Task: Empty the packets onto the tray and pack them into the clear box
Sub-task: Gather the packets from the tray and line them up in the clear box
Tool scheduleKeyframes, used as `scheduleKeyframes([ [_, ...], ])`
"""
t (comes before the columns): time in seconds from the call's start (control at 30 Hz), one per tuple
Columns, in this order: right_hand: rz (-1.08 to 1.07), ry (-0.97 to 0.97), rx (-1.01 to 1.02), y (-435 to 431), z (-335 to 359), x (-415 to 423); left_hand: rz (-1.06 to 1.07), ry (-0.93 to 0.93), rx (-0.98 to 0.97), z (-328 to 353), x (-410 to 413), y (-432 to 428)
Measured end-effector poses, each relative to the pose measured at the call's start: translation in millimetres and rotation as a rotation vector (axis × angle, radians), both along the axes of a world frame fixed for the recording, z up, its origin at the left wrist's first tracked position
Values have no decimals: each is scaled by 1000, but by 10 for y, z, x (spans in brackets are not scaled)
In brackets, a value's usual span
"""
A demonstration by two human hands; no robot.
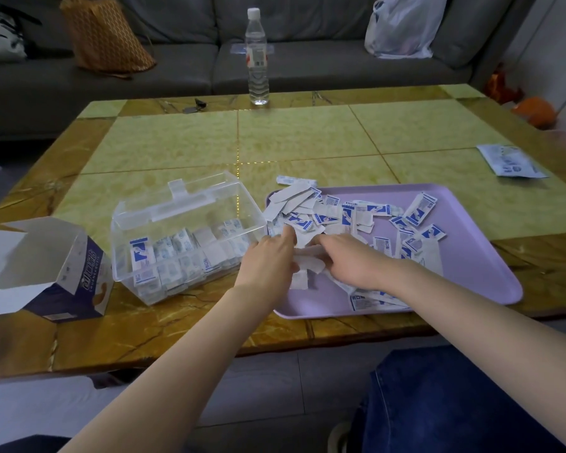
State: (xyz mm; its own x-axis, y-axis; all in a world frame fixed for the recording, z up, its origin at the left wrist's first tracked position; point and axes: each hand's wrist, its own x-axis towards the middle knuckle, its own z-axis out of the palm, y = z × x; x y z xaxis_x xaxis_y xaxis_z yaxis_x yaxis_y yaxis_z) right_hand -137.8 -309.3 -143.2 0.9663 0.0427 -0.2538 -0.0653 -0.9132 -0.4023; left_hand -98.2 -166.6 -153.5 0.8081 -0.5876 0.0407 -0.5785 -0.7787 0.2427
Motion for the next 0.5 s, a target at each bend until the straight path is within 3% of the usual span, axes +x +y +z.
scheduleKeyframes([
  [0.2,-1,61,104,51,-59,-44,-12,-31,91,-44,-11,10],
  [0.33,-30,-158,20,45,-137,-95,-27,-46,144,-44,-18,11],
  [0.5,-74,-343,112,-22,-172,-93,-46,-47,198,-39,-10,50],
])
